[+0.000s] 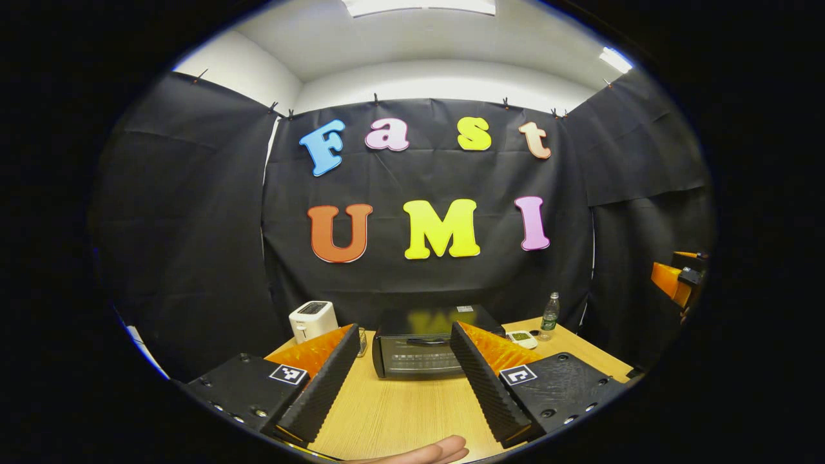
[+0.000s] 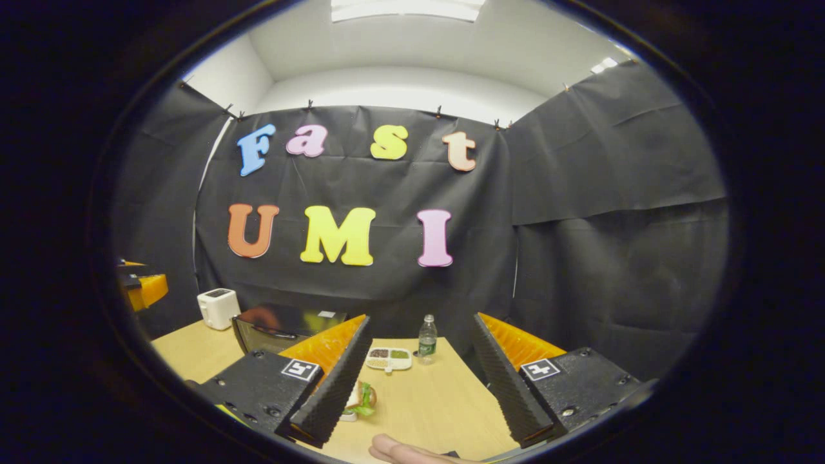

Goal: Open the electric oven with the left hand, put the food in, and close the electric oven.

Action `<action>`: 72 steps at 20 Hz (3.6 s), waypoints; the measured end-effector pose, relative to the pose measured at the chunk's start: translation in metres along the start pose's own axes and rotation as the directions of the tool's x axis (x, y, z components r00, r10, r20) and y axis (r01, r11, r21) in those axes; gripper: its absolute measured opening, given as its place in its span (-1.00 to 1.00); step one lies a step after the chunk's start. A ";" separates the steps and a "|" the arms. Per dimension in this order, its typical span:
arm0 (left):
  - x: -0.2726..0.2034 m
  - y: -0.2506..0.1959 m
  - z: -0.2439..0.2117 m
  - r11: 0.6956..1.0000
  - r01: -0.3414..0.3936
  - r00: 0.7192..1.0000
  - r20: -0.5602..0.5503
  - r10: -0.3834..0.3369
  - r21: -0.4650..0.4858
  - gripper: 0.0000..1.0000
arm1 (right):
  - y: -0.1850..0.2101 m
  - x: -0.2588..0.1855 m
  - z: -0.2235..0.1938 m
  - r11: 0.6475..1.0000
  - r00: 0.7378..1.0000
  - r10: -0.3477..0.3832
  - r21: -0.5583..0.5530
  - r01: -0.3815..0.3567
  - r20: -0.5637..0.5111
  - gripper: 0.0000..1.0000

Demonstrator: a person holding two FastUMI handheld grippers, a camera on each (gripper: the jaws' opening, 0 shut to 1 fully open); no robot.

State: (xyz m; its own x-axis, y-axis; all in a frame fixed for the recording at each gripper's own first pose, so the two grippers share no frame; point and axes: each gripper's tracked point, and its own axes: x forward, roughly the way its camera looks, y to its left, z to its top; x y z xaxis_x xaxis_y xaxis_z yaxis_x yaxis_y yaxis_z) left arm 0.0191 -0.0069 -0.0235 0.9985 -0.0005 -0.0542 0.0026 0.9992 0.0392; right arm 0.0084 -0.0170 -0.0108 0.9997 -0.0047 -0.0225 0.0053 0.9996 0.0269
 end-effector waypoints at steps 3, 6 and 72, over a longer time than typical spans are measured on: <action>0.022 -0.004 -0.014 1.000 0.013 0.999 -0.042 -0.014 -0.013 0.85 | -0.001 0.006 0.000 1.000 1.000 0.000 0.006 0.000 0.012 0.96; 0.055 -0.009 -0.026 1.000 0.024 0.997 -0.075 -0.025 -0.012 0.87 | -0.002 0.011 -0.002 1.000 1.000 0.008 0.016 -0.009 0.018 0.96; 0.114 -0.068 -0.290 0.997 0.071 0.874 -0.481 -0.071 -0.018 0.93 | -0.045 0.026 -0.021 0.999 0.999 0.034 0.042 -0.034 0.002 0.96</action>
State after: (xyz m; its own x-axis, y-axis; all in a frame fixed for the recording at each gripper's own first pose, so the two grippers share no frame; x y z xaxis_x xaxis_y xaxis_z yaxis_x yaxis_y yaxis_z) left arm 0.1167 -0.0631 -0.3219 0.8466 -0.0522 -0.5297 0.0721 0.9973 0.0169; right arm 0.0333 -0.0615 -0.0333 0.9994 0.0296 -0.0194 -0.0282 0.9972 0.0694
